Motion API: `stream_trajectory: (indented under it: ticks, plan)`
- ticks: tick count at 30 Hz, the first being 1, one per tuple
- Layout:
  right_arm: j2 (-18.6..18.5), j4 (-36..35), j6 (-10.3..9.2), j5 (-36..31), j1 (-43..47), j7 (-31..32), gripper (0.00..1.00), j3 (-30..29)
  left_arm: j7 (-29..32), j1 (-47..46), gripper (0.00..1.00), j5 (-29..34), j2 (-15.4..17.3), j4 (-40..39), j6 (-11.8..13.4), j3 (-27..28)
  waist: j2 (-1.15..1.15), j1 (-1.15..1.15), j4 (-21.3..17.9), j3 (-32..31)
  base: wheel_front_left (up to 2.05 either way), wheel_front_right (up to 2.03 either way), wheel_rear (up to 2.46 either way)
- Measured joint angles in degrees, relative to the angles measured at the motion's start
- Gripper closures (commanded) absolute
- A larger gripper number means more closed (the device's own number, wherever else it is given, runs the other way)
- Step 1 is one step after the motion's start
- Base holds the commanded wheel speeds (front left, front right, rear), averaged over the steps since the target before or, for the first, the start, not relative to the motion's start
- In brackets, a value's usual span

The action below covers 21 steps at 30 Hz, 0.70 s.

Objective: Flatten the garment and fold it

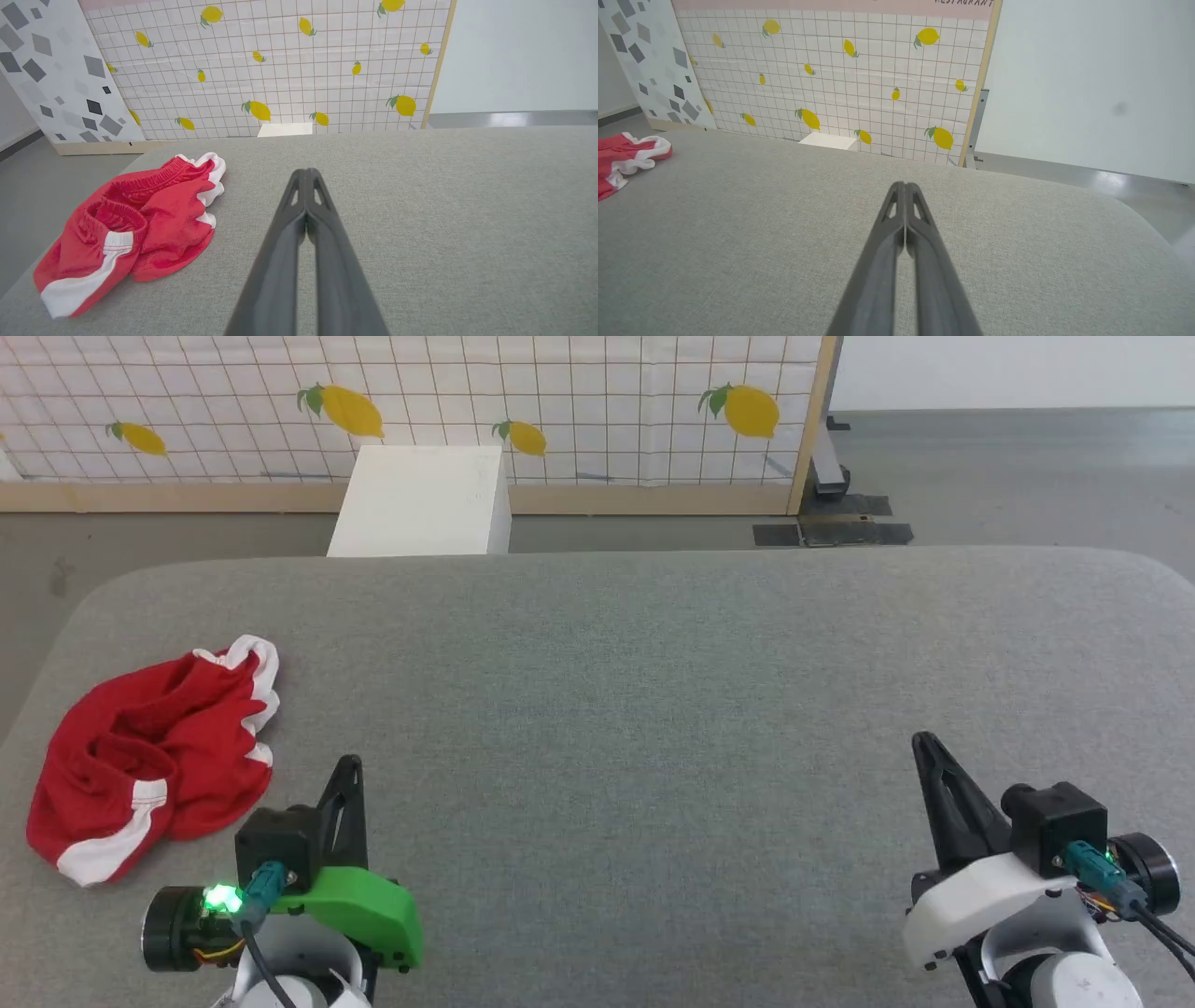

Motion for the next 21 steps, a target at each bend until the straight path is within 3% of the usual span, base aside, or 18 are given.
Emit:
stream_trajectory:
  ticks: [8,9,21]
  plan:
    - [0.0,0.0,0.0,0.0,0.0,0.0,1.0,0.0,0.0,0.0,1.0,0.0,0.0,0.0,0.0,0.0,0.0,0.0,0.0,0.0,0.0,0.0,0.0]
    - [0.0,0.02,0.0,0.02,-0.01,0.0,0.0,0.0,-0.01,-0.01,0.0,-0.02,0.01,0.01,0.0,-0.03,0.0,0.0,0.0,0.0,0.0,0.0,0.0]
    - [-0.01,0.86,0.0,0.82,-0.01,-0.57,0.0,0.0,-0.6,-0.01,0.0,-0.6,0.02,0.77,0.02,-0.53,0.0,0.0,0.01,-0.02,0.0,0.0,0.0]
